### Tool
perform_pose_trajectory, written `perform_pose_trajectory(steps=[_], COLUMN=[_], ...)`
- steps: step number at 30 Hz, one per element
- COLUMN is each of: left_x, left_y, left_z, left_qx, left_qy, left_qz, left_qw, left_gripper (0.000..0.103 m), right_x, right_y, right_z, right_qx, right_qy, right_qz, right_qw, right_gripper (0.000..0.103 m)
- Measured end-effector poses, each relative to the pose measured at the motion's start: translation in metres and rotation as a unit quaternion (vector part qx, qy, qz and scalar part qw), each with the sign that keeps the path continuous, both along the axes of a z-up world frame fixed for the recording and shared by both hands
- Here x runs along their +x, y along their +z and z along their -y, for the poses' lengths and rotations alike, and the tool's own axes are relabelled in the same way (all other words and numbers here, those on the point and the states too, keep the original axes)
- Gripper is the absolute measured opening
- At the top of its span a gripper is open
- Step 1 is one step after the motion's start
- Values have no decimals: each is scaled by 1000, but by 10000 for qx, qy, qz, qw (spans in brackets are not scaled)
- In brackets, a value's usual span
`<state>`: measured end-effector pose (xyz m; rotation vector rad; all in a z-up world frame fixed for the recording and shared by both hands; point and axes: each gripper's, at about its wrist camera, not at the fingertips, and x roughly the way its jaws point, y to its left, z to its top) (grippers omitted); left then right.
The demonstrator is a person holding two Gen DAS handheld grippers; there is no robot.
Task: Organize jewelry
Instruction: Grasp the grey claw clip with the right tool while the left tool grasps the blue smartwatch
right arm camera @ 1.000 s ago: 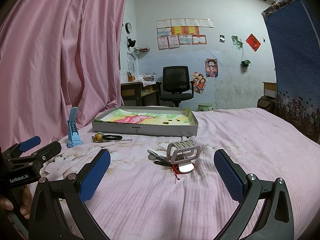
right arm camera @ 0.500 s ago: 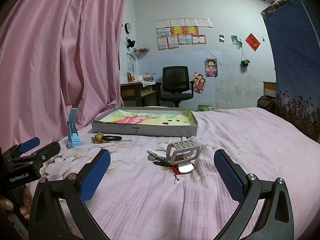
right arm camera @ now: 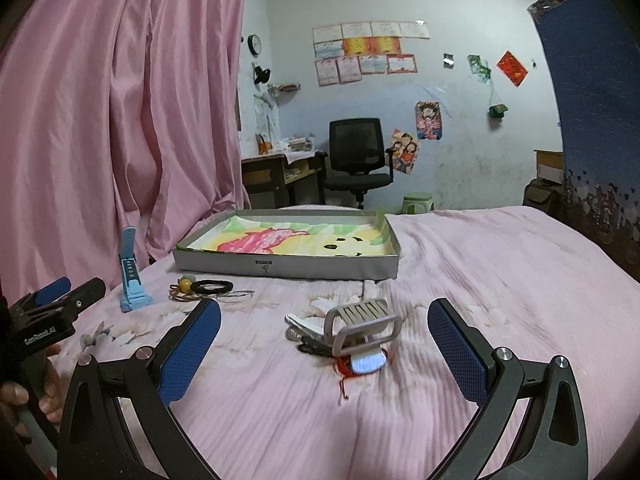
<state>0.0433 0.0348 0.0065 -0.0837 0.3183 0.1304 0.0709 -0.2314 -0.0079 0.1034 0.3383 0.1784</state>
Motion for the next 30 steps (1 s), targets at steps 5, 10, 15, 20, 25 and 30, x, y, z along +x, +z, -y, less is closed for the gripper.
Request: perform_pose_trajectory(steps=[5,10,15,20,25,30], left_x=[26,55,80,94,95,96], left_y=[-6,-14,-30,-38,-39,-37], left_z=[-12,-26,-31,-33,-33,-29], left_qx=[205,-8,-285,-492,-678,-718], left_qy=[-110,-250,-400,-625,-1021,-1305], left_qz=[-327,-817,-1328,-1516,-1407,-1358], left_qw=[9992,9963,9899,9852,9824,9795], left_gripper=[103,103,103,103,103,95], right_x=[35,66,93,107,103,102], right_y=[-6,-20,-38,-52,-53,-54], right_z=[-2,5,9,-1,-14,-15], right_qx=[-129,-119,109,209,184,228], right_qy=[60,-25,28,349,638,783], right_qz=[-511,-1070,-1624,-1881,-1845,-1859], right_qw=[9986,9942,9867,9813,9806,9792], right_gripper=[102,102,102,102,101,86])
